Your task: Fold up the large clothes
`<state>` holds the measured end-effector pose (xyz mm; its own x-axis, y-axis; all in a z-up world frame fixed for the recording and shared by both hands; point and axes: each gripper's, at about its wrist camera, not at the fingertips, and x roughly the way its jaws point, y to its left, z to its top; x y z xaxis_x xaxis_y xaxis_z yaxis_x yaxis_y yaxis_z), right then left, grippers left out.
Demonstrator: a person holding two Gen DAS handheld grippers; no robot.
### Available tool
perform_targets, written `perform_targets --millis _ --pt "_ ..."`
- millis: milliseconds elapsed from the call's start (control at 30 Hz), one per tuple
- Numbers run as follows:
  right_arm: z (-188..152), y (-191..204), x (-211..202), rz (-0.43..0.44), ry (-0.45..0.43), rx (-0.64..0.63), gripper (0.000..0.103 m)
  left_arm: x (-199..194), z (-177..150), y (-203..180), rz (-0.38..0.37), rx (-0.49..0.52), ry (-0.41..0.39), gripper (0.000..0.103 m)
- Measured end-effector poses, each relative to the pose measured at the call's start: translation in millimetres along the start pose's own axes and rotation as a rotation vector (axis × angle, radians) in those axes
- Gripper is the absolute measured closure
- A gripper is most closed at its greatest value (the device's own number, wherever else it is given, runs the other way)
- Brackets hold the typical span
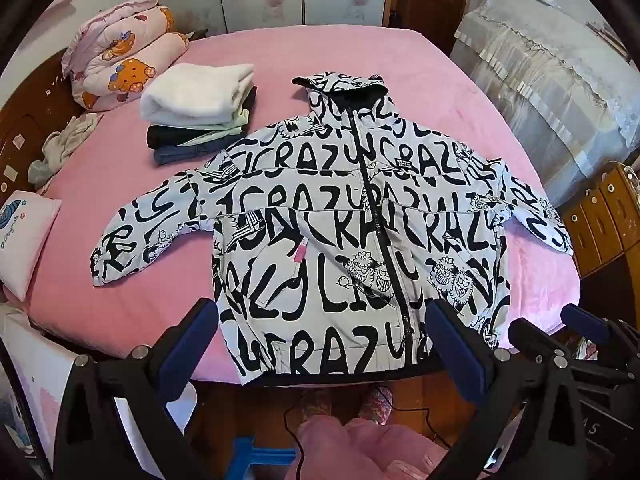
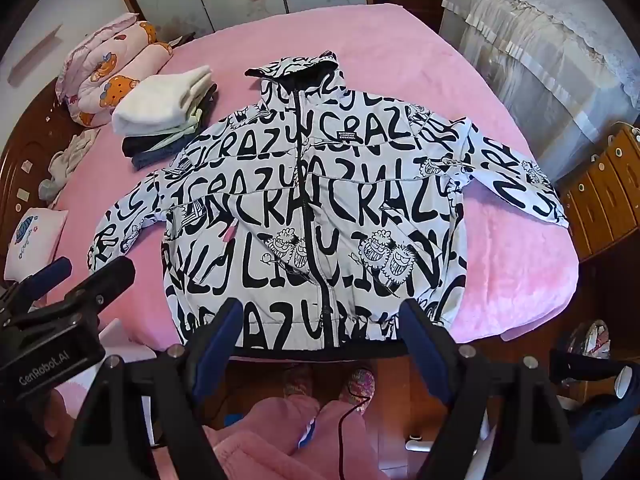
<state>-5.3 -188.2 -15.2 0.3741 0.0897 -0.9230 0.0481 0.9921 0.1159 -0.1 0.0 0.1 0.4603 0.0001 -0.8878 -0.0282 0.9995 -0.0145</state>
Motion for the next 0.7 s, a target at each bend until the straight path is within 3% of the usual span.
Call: perform_targets --millis 700 --pt "2.6 -0.7 0.4 -0.004 0.001 -0.001 0.023 -3.2 2.4 0.8 -0.005 0.004 -0.019 0.001"
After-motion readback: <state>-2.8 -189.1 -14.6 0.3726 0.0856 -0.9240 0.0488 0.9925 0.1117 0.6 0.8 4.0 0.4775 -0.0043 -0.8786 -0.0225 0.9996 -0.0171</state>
